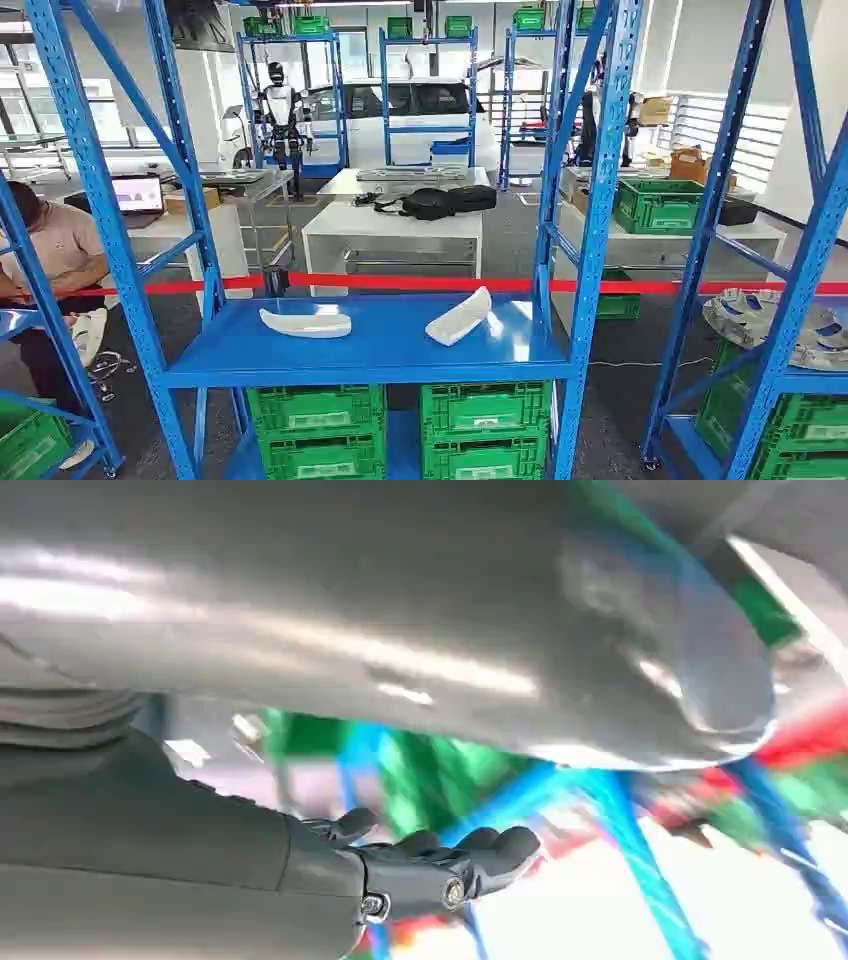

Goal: Take the parts from the cabinet and place them on the table.

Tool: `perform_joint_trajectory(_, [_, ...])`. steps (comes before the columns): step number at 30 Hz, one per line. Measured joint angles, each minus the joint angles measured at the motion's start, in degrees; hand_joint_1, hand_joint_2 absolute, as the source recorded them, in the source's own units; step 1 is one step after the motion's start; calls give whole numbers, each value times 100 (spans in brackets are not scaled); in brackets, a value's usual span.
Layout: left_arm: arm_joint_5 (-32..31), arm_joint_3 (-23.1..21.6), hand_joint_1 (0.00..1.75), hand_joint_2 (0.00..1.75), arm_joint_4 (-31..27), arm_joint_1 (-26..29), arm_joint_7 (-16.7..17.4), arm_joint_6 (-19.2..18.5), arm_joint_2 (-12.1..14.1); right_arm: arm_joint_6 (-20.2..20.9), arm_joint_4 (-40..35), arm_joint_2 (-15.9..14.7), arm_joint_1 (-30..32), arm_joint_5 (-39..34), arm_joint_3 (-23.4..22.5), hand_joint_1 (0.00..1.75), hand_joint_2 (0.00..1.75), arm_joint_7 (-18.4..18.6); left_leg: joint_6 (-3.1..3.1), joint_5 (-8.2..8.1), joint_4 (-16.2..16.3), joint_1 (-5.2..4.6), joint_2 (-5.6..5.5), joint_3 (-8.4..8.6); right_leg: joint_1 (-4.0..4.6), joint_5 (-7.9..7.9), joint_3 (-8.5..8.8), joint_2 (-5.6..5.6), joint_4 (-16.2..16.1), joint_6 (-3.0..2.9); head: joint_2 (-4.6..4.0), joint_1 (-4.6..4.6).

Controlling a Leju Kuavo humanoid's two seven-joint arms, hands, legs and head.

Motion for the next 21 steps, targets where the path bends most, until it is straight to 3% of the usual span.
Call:
perform_joint_trajectory(4, [-88,63,0,0,20,-45,-22,-44,-15,-75,-484,59,-308,452,402,0,0,-53,-2,2,0,0,-2,0,0,0,2,-2,0,0,0,0])
perform_joint_trajectory(14, [-197,76,0,0,50,-123,-31,-96,-50,-225,-1658,422,-847,1588,1723,0,0,361,-10,8,0,1,-4,1,2,2,4,-2,2,-3,0,2])
perform_joint_trajectory(21, [-208,76,0,0,68,-155,6,-123,-77,-398,-2150,936,-1181,2370,2753,0,0,494,-15,12,-1,3,-3,2,4,2,4,0,3,-3,0,2])
